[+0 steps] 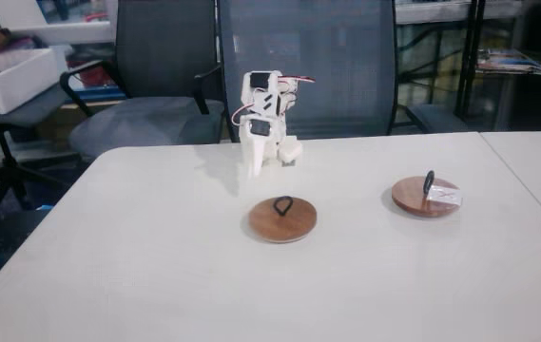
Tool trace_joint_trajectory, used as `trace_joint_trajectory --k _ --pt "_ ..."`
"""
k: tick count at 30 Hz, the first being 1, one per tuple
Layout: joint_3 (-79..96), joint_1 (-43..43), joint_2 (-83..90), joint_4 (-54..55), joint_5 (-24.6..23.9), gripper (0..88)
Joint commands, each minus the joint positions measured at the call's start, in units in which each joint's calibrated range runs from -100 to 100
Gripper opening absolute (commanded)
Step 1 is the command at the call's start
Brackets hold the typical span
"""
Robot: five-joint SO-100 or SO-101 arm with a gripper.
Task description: Pick the lid with the red cross and place it on the side.
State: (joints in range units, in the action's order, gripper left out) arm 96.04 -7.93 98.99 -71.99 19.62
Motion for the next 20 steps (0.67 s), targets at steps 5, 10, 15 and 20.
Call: trace_joint_trajectory --k 5,10,15,20 --pt "-0.3 0.1 1.0 -0.1 0.3 23.2" --pt "-0.3 0.2 1.0 -0.1 0.3 23.2" --pt "-0.3 0.0 1.0 -0.1 0.3 23.2" --pt "-0.3 -0.2 1.0 0.1 0.3 23.2"
